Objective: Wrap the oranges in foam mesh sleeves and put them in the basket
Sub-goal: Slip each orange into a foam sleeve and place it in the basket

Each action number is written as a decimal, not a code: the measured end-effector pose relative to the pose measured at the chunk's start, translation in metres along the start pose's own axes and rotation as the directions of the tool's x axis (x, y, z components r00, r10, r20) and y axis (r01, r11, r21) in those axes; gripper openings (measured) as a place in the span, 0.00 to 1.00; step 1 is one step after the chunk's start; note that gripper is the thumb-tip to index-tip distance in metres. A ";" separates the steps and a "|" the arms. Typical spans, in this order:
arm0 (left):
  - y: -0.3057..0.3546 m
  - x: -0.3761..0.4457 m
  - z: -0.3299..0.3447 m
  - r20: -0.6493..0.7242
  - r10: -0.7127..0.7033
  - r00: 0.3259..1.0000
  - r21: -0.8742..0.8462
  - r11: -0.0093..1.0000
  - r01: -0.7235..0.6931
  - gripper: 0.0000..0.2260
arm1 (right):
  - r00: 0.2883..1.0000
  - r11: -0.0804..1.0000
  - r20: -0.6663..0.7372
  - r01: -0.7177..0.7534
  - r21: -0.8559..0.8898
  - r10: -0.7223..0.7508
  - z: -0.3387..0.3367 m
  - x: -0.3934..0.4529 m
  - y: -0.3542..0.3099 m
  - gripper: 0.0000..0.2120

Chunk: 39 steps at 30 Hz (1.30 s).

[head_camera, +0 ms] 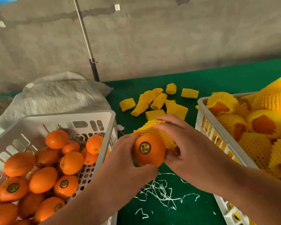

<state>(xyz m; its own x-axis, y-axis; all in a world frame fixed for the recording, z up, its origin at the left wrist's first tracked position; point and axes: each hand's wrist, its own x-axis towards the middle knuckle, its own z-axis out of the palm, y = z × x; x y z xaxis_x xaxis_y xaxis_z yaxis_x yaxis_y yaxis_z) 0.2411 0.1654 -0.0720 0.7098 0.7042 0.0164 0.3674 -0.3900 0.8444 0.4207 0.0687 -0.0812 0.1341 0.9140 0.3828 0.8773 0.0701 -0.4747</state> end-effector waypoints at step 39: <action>0.024 -0.017 -0.001 -0.403 0.609 0.683 0.451 0.782 -0.431 0.26 | 0.965 0.989 -0.254 -0.030 0.147 0.067 -0.023 -0.012 -0.046 0.43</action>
<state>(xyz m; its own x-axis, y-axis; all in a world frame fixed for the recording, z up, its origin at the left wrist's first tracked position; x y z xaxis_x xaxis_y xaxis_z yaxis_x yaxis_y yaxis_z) 0.2375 0.1445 -0.0516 0.4667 0.4824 0.7413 0.2516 -0.8759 0.4116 0.3895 0.0457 -0.0462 0.3054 0.7850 0.5390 0.7958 0.1004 -0.5972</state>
